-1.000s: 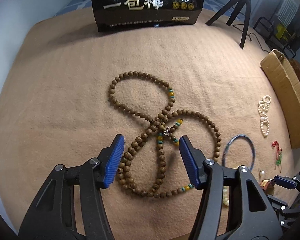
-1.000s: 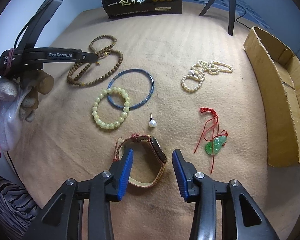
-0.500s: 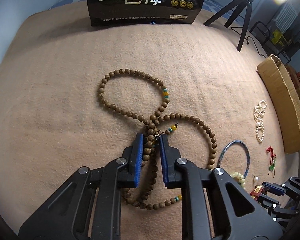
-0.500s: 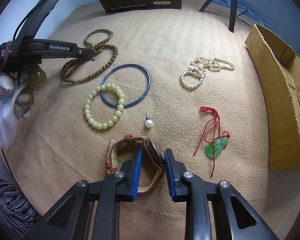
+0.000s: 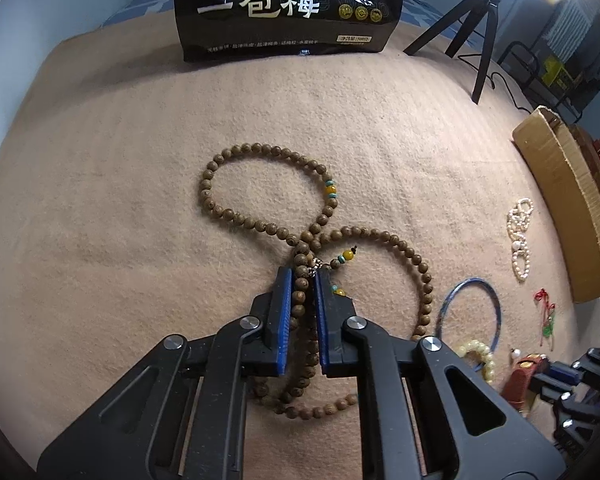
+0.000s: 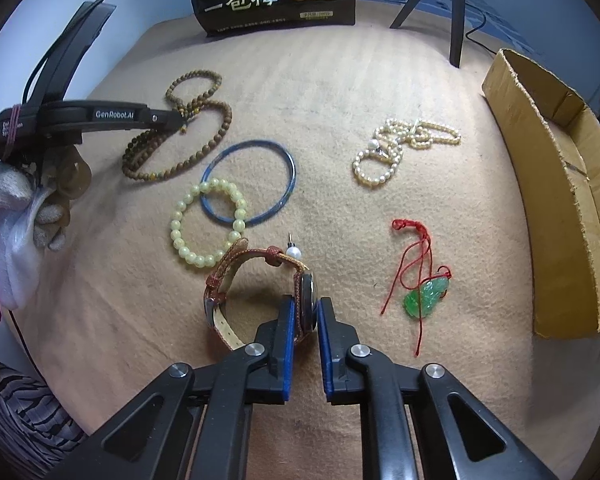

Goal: Organize jewelry
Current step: 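Lift the bead necklace and watch and carry both into the cardboard box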

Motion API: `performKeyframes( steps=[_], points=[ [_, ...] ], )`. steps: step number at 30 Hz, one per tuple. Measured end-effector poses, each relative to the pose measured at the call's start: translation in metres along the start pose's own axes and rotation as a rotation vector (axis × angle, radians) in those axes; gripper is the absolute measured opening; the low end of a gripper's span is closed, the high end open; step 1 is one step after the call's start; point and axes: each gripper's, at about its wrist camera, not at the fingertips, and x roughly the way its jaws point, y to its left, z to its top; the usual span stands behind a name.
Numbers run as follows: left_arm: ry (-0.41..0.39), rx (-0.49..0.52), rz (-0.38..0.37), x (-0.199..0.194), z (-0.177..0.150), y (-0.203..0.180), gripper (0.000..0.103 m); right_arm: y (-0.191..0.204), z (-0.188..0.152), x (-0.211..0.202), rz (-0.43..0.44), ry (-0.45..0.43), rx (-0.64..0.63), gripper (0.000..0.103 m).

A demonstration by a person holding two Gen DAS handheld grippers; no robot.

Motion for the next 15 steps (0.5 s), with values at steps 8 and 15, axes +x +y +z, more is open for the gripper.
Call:
performKeyframes(
  steps=[8,15],
  points=[
    [-0.011,0.026,0.084,0.006,0.001,0.001,0.074,0.002,-0.001,0.000,0.001,0.002,-0.008,0.009],
    [-0.031,0.036,0.094,0.016,0.007,-0.002,0.053,0.003,-0.001,0.001,-0.001,0.001,-0.010,0.009]
  ],
)
